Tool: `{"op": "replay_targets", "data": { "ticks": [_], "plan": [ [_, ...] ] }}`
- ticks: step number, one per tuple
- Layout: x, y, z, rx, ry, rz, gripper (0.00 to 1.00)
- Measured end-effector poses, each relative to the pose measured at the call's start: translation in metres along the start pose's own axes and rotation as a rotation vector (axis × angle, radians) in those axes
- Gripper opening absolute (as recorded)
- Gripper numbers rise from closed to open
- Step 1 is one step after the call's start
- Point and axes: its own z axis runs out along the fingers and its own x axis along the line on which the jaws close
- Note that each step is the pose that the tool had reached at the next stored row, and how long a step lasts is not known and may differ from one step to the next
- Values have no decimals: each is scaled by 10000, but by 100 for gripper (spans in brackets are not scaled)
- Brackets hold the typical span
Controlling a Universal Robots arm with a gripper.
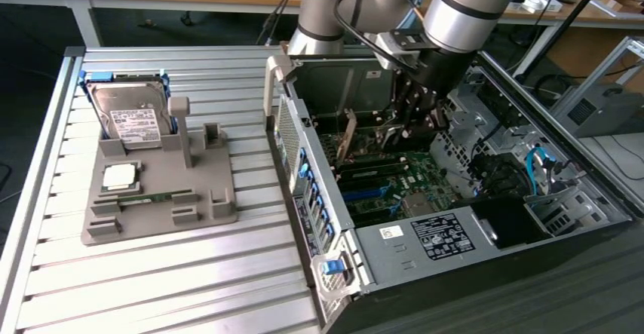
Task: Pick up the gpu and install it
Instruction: 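Insert the gpu into the slot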
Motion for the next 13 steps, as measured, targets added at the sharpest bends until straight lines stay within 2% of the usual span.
{"op": "replay_targets", "data": {
  "ticks": [13],
  "plan": [
    [22, 16, 30, 0, 1, 0, 27]
  ]
}}
